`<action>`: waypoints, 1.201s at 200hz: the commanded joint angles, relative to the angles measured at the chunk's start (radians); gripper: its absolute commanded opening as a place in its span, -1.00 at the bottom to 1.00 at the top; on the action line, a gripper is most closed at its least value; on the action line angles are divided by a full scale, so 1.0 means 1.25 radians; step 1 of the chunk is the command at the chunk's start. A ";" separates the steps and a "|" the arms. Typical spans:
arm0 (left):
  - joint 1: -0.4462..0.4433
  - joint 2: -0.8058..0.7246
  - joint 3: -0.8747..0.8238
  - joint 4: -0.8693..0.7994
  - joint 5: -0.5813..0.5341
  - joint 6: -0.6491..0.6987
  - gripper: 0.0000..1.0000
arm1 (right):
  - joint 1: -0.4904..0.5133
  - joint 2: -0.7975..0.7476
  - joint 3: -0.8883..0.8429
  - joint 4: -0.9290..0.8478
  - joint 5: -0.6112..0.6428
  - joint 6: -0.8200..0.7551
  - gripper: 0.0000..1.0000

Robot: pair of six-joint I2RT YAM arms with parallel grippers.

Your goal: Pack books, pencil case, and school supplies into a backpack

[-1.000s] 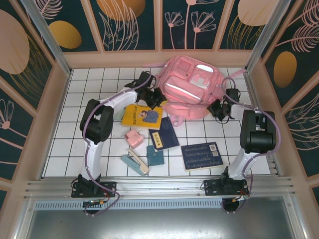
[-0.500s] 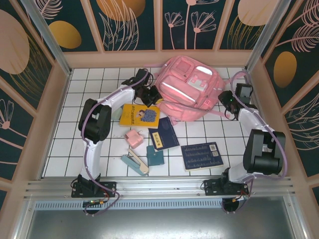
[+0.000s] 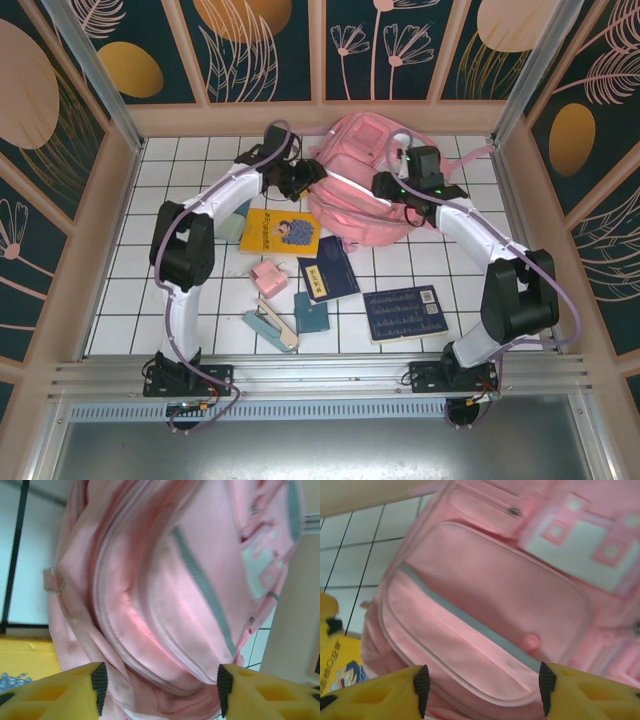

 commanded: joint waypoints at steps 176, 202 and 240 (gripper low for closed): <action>0.075 -0.494 -0.353 -0.022 -0.118 0.178 0.51 | 0.150 0.420 0.314 -0.118 0.428 -0.195 -0.69; 0.075 -0.563 -0.420 -0.048 -0.154 0.156 0.52 | 0.143 0.347 0.328 -0.092 0.414 -0.194 -1.00; 0.083 -0.567 -0.457 -0.101 -0.185 0.133 0.56 | 0.135 0.289 0.351 -0.152 0.347 -0.165 -1.00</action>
